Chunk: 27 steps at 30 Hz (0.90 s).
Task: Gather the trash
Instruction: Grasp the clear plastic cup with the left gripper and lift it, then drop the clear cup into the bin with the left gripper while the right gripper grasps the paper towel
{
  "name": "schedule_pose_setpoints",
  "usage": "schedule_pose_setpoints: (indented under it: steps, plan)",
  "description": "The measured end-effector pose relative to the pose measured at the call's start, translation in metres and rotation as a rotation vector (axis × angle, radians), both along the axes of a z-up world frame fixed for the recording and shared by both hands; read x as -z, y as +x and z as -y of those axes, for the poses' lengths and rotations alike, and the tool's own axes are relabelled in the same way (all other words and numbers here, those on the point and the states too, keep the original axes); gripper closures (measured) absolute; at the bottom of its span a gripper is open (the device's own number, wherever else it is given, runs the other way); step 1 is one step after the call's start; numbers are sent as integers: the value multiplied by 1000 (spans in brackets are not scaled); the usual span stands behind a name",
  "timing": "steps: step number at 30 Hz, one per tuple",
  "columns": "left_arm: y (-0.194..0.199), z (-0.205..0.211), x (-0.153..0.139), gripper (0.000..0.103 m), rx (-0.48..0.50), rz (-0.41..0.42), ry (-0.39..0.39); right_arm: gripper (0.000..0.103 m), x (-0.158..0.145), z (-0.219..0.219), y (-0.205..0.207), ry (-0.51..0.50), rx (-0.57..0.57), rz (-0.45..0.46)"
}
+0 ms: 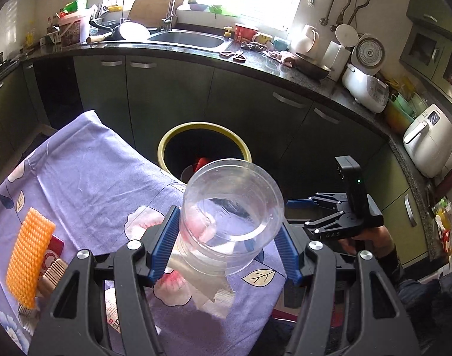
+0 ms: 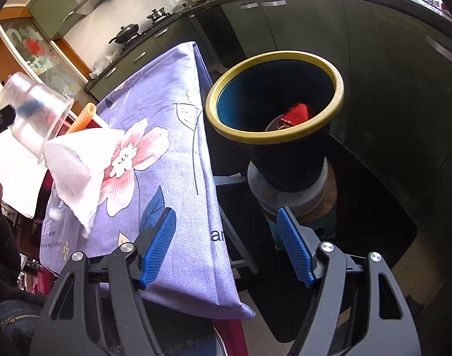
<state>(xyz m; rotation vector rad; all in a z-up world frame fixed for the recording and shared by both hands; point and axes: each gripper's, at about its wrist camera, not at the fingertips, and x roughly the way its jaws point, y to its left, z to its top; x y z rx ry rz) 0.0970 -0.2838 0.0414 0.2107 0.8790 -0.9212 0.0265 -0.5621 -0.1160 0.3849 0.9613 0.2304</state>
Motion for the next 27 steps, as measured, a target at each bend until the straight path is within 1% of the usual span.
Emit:
schedule_pose_setpoints:
  steps: [3,6,8,11,13,15,16,19,20,21,22,23,24,27]
  plan:
    - [-3,-3,-8,44,-8,20,-11,33,-14,-16,-3,-2,-66,49]
    - [-5,-5,-11,44,-12,27,-15,33,-33,-48,-8,-9,-176,120]
    - [-5,-6,-12,44,-13,27,-20,33,-42,-70,-10,-8,-227,180]
    - [-5,-7,-14,44,-20,33,-24,33,-48,-105,-12,12,-298,255]
    - [-5,-9,-15,44,-25,36,-28,38,-48,-125,-14,6,-319,302]
    - [-6,-10,-18,44,-25,41,-30,48,-45,-141,-15,7,-332,338]
    - [-7,-10,-18,44,-23,44,-29,49,-43,-147,-13,5,-333,348]
    - [-9,-10,-20,44,-17,47,-27,60,-40,-159,-7,-29,-316,361]
    - [-9,-10,-21,44,-17,49,-27,71,-39,-161,-4,-37,-308,365]
    - [-10,-10,-21,44,-16,50,-29,89,-38,-162,-1,-41,-302,366]
    - [-10,-10,-22,44,-17,51,-31,99,-37,-164,3,-51,-300,362]
    - [-10,-11,-23,44,-19,52,-34,101,-36,-164,5,-61,-292,357]
    - [-10,-12,-24,44,-21,52,-38,101,-34,-162,7,-62,-287,347]
    - [-9,-16,-27,44,-29,61,-47,101,-24,-158,13,-70,-277,285]
